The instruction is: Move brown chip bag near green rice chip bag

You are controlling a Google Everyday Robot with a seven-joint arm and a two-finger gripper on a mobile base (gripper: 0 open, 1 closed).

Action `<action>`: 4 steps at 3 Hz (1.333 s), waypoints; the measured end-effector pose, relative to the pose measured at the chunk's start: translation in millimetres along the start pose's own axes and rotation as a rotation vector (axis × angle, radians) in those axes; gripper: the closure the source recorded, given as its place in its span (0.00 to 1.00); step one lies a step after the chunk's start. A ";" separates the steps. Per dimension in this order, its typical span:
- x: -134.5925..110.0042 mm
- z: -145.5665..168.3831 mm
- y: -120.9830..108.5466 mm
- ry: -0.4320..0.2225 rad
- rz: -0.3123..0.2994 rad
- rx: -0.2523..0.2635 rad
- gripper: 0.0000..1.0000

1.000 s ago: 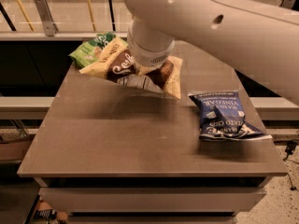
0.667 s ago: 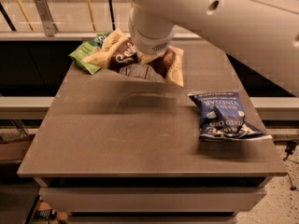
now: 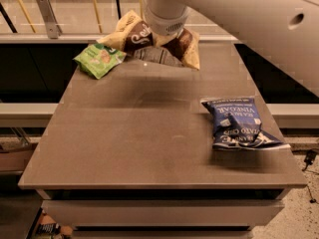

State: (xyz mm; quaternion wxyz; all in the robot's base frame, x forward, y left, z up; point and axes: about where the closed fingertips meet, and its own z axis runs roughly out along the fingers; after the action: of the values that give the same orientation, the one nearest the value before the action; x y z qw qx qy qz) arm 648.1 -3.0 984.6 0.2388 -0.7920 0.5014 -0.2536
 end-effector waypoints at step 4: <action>32.7 64.7 -41.9 0.032 -0.040 0.020 1.00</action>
Offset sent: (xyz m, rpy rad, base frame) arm 0.0786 -0.0188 -0.0043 -0.0400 -0.0178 -0.0127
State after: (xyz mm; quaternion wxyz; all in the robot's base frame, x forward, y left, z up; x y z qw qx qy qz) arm 729.8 -8.9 967.4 0.2335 -0.7951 0.4869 -0.2761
